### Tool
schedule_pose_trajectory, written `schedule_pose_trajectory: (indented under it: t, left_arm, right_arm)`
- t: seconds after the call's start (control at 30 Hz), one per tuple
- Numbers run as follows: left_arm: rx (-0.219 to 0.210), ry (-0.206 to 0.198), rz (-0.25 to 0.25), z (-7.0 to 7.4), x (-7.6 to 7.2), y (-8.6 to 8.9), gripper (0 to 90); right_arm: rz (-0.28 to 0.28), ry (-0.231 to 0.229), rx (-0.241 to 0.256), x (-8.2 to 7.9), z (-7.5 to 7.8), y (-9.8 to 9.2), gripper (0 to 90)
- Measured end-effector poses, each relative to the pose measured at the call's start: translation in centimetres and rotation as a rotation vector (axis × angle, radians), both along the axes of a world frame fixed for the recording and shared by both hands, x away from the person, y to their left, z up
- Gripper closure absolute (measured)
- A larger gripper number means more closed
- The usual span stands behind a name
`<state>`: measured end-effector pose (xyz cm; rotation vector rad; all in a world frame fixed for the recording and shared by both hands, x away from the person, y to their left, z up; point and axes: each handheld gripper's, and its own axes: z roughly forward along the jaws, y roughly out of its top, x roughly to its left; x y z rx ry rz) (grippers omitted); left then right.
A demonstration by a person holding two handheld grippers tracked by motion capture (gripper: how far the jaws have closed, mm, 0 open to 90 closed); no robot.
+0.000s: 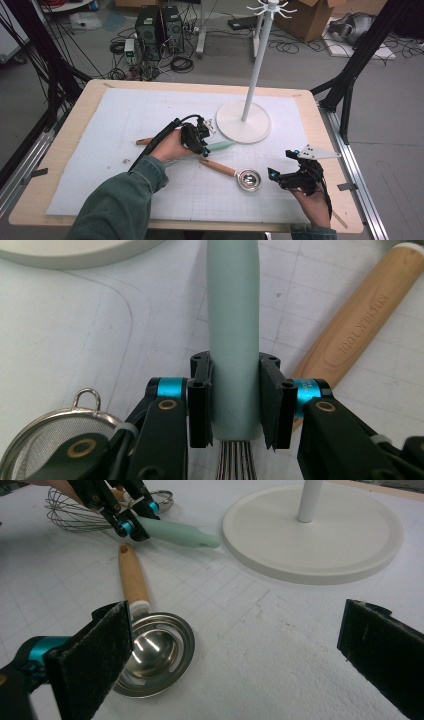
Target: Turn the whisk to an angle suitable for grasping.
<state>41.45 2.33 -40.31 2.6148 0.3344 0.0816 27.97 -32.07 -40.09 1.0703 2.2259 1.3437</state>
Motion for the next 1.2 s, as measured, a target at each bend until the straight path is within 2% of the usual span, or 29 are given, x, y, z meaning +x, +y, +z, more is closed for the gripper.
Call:
schedule_pose_trajectory:
  t: [0.3, 0.33, 0.37, 0.47, 0.93, 1.2]
  left_arm:
    - [-0.086, -0.015, -0.005, 2.4, -0.9, 1.4, 69.3]
    - [-0.109, -0.018, -0.005, 3.0, -1.1, 1.8, 69.3]
    - [-0.109, -0.018, -0.005, 3.0, -1.1, 1.8, 69.3]
    - [-0.143, -0.025, -0.003, 3.8, -1.4, 2.3, 69.4]
    - [-0.254, -0.073, -0.005, 7.2, -3.2, 4.6, 69.3]
    - [-0.287, -0.090, -0.004, 8.1, -3.6, 5.9, 69.3]
  right_arm:
    - [0.001, -0.005, 0.000, 0.1, 0.1, 0.1, 0.5]
    - [0.001, -0.005, -0.001, 0.1, 0.1, 0.1, 0.5]
    - [-0.001, -0.008, 0.000, 0.1, 0.1, 0.1, 0.5]
    - [0.001, -0.009, 0.003, 0.1, 0.2, 0.1, 0.5]
    - [0.050, -0.026, 0.006, 0.7, 1.0, 1.6, 0.5]
    - [0.086, -0.033, 0.005, 1.1, 2.4, 2.6, 0.5]
